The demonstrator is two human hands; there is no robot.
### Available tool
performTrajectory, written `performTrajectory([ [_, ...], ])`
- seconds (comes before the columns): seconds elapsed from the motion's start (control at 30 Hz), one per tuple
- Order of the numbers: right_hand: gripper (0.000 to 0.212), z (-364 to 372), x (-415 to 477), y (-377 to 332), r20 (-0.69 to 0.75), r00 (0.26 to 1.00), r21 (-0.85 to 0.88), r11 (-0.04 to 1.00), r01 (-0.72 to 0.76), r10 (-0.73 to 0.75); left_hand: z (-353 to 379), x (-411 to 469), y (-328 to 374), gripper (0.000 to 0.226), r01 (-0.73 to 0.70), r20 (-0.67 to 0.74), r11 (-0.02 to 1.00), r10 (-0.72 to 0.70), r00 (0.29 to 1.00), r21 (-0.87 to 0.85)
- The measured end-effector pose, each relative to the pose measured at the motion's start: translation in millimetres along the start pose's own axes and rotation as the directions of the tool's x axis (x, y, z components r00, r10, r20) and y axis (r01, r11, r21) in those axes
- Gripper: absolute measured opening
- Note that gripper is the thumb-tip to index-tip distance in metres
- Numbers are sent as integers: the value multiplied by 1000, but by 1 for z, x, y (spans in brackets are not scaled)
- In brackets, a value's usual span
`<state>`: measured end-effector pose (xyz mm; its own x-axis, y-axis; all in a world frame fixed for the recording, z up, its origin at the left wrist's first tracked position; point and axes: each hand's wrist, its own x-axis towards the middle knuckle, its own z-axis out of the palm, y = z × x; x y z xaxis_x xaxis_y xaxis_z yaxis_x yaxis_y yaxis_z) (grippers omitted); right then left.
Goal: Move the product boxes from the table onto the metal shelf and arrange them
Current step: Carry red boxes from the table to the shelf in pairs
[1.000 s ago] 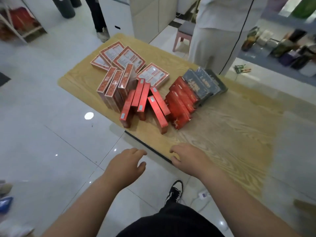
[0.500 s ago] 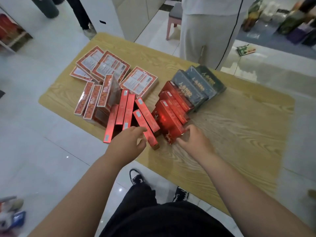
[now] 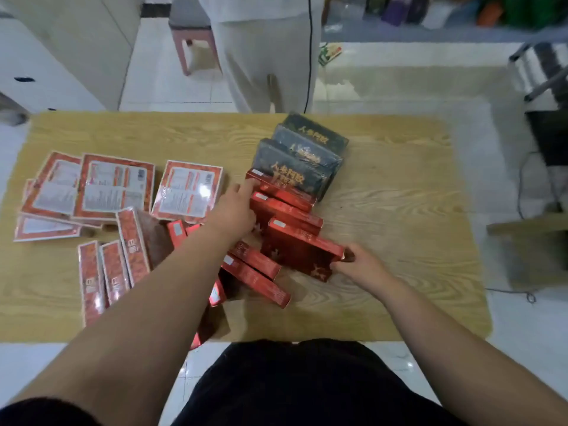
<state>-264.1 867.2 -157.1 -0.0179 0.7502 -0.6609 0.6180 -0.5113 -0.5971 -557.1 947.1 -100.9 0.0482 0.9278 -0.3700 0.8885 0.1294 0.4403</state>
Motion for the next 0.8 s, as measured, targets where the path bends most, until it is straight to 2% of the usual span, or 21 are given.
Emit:
performTrajectory([
  [0.13, 35, -5, -20, 17, -120, 986, 221, 972, -84, 113, 16, 22, -4, 80, 6, 118, 1000, -9, 993, 27],
  [0.2, 35, -5, -29, 20, -152, 976, 317, 943, -103, 157, 23, 25, -7, 81, 2, 116, 1000, -4, 993, 16],
  [0.33, 23, -3, -36, 27, -158, 967, 436, 893, -112, 198, 25, 24, -2, 70, -3, 117, 999, 8, 993, -42],
  [0.47, 35, -12, -39, 31, -133, 958, 576, 807, -132, 252, 20, 21, 3, 58, -19, 129, 986, 41, 991, -165],
  [0.53, 29, -23, -37, 32, -125, 956, 626, 768, -132, 267, 15, 14, 9, 50, -9, 141, 963, 48, 989, -268],
  [0.6, 23, -39, -34, 30, -119, 951, 654, 744, -141, 285, 11, 5, 17, 43, 14, 115, 922, 33, 993, -388],
  [0.67, 28, -56, -27, 33, -88, 955, 674, 723, -152, 283, 6, -6, 23, 36, 48, 71, 855, -13, 997, -516],
  [0.77, 22, -81, -21, 32, -69, 964, 722, 680, -130, 257, 4, -25, 26, 29, 108, 47, 703, -105, 993, -703],
  [0.8, 28, -89, -17, 33, -57, 968, 735, 666, -126, 246, 4, -34, 29, 28, 114, 25, 653, -144, 989, -749],
])
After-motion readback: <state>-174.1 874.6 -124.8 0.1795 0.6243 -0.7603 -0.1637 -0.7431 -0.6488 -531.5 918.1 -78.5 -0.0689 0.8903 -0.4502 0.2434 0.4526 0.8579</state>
